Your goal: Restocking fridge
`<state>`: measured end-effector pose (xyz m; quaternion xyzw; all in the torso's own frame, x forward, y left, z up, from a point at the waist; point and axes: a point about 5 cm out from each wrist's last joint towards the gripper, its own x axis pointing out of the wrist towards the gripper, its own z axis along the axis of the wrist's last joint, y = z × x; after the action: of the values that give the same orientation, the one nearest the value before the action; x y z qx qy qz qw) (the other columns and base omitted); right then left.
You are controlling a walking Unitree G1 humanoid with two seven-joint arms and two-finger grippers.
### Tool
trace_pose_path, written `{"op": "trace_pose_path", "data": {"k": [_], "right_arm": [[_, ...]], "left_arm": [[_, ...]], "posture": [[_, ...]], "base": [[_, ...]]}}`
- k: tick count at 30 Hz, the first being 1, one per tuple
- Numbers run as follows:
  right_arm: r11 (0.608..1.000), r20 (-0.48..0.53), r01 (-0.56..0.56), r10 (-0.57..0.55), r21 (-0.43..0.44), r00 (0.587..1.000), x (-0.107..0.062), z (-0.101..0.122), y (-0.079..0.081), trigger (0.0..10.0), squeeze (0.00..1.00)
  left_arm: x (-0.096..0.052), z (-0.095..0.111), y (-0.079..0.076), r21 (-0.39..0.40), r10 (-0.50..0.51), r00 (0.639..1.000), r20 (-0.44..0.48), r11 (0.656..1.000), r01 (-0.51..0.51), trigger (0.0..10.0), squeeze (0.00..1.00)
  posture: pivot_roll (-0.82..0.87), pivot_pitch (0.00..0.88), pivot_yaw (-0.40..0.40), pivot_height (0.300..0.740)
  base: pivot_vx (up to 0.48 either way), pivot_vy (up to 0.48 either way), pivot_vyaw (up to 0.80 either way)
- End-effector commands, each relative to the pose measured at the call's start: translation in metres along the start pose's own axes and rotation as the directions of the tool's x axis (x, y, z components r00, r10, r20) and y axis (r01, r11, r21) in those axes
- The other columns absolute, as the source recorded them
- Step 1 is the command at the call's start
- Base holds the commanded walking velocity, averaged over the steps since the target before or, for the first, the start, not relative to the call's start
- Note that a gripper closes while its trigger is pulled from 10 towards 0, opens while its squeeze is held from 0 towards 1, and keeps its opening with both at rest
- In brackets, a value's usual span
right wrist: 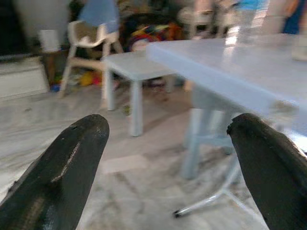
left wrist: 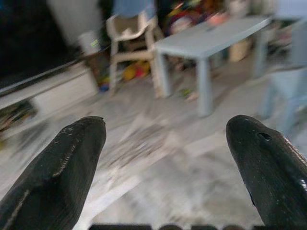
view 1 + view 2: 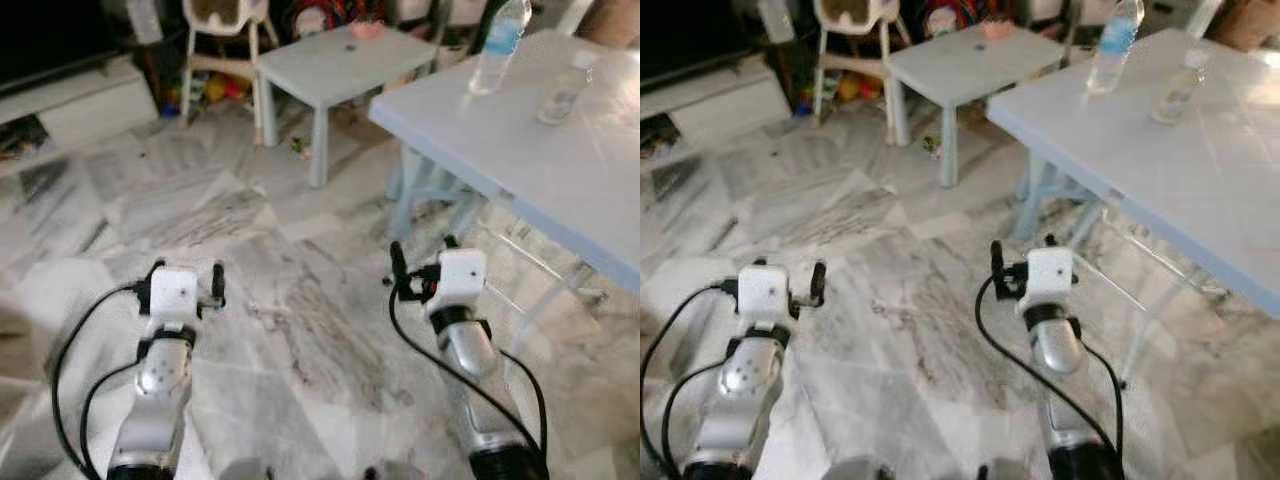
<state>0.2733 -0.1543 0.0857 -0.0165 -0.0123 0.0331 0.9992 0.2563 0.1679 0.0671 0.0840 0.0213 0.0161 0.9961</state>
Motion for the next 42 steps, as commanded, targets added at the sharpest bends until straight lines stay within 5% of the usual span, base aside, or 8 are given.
{"op": "trace_pose_path", "data": {"k": [1,13,25,29,32,42], "right_arm": [[0.999,-0.002,0.036,-0.036,0.006,0.999,0.001,0.001,-0.009,10.0,0.00],[1.000,0.011,0.018,-0.018,-0.004,1.000,0.004,0.003,-0.005,10.0,0.00],[0.998,0.007,0.001,-0.001,-0.056,1.000,0.007,0.006,-0.001,10.0,0.00],[0.995,0.027,-0.087,0.088,-0.045,0.996,0.006,0.007,0.009,10.0,0.00],[0.993,0.064,-0.047,0.054,-0.109,0.996,0.006,0.010,0.008,10.0,0.00],[0.995,0.065,-0.080,0.084,-0.059,0.994,0.005,0.012,0.007,10.0,0.00]], "left_arm": [[0.001,0.002,-0.007,-0.007,-0.028,1.000,0.011,1.000,0.028,10.0,0.00],[0.011,0.014,-0.009,-0.043,-0.018,0.998,0.058,0.999,0.020,10.0,0.00],[0.008,0.020,-0.011,-0.082,0.015,0.996,0.087,0.997,-0.008,10.0,0.00],[0.010,0.023,-0.014,-0.087,0.001,0.995,0.097,0.996,0.008,10.0,0.00],[0.012,0.025,-0.017,-0.082,-0.013,0.994,0.104,0.996,0.022,10.0,0.00],[0.014,0.030,-0.020,-0.055,-0.051,0.991,0.126,0.997,0.058,10.0,0.00]], "posture": [[0.04,0.021,0.018,0.740],[0.05,0.031,0.018,0.740],[0.04,0.072,0.018,0.740],[0.03,0.071,0.020,0.740],[0.03,0.070,0.023,0.740],[0.04,0.073,0.026,0.740]], "base": [[0.442,0.000,-0.80],[0.439,0.042,-0.80],[0.394,0.273,0.00],[0.309,0.367,0.00],[0.300,0.375,0.00],[0.312,0.364,0.00]]}}
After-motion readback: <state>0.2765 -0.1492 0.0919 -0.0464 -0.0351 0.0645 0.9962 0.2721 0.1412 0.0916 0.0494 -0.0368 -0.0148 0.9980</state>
